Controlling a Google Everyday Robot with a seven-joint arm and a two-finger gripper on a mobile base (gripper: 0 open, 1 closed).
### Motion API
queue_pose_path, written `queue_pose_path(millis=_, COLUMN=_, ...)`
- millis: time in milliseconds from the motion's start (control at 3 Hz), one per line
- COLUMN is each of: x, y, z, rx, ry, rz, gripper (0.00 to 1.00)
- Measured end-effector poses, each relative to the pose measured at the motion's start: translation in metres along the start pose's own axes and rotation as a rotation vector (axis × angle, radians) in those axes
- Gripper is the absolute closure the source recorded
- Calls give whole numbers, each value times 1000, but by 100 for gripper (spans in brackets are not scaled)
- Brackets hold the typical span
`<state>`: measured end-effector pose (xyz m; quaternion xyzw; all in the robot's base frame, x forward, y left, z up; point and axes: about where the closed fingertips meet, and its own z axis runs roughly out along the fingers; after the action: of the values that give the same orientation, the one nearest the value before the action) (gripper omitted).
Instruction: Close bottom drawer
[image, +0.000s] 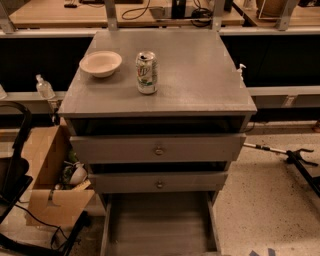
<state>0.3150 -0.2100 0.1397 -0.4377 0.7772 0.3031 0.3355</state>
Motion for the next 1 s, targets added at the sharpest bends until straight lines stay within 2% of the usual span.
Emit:
queue_pose_path(millis=333, x=-4, y=-5, z=5, rx=-1, ry=2, rz=-7, gripper=100)
queue_pose_path(millis=1000, x=-28, y=-44, z=17, rx=22, ry=18, rz=-52, gripper=100)
